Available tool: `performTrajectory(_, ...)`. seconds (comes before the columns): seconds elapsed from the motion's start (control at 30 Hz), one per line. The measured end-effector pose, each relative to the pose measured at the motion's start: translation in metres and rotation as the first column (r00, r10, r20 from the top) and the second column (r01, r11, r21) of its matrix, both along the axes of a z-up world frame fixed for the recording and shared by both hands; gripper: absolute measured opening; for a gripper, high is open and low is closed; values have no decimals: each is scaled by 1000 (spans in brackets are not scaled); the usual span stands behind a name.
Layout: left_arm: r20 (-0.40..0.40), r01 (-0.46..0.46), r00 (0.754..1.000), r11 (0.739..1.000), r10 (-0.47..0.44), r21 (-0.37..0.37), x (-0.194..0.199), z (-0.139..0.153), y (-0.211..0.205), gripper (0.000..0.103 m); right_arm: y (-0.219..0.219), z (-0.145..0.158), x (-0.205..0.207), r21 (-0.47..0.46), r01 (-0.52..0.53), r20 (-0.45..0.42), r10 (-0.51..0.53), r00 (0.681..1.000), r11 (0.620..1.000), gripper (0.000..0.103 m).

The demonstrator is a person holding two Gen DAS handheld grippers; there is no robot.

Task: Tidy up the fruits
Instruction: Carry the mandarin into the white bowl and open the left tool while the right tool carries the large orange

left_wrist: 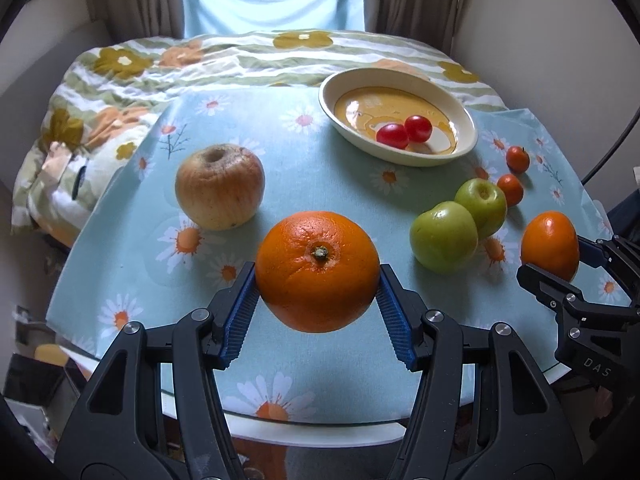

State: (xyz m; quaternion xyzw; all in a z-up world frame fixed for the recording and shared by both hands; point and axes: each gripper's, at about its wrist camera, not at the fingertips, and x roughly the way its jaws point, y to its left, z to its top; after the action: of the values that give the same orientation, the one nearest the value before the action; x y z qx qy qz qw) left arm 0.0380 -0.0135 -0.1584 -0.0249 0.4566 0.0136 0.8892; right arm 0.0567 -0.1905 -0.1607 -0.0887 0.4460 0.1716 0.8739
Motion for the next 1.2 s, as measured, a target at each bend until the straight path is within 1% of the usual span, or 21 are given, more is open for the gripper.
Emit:
performTrajectory(0.2,60,-7,998,1000,7,0,0,35,-2,63,-8,28,1,19,-4,37,3,999,1000,56)
performTrajectory(0.33,100,-9,995,1000,10,-6,3,54,-5,63,-13,44,4,31,-6,53,4,999,1000,56)
performTrajectory(0.53,139,7,990,1000,-7,-2,13,73,-11,63,-18,65,14,44,-9,82,5,997,999,56)
performTrajectory(0.67,151,33,988,999,-33,-1,28,83,-12,63,-19,76,24,46,3,92,-7,996,999,56)
performTrajectory(0.8,157,68,985,998,-66,-8,51,89,-12,63,-20,86,41,57,25,98,-31,995,998,56)
performTrajectory(0.93,148,118,982,993,-115,-9,82,87,-11,63,-15,93,62,51,55,112,-60,992,997,56)
performTrajectory(1.2,108,225,969,974,-223,-7,156,69,-12,63,-7,84,115,62,146,87,-151,985,987,56)
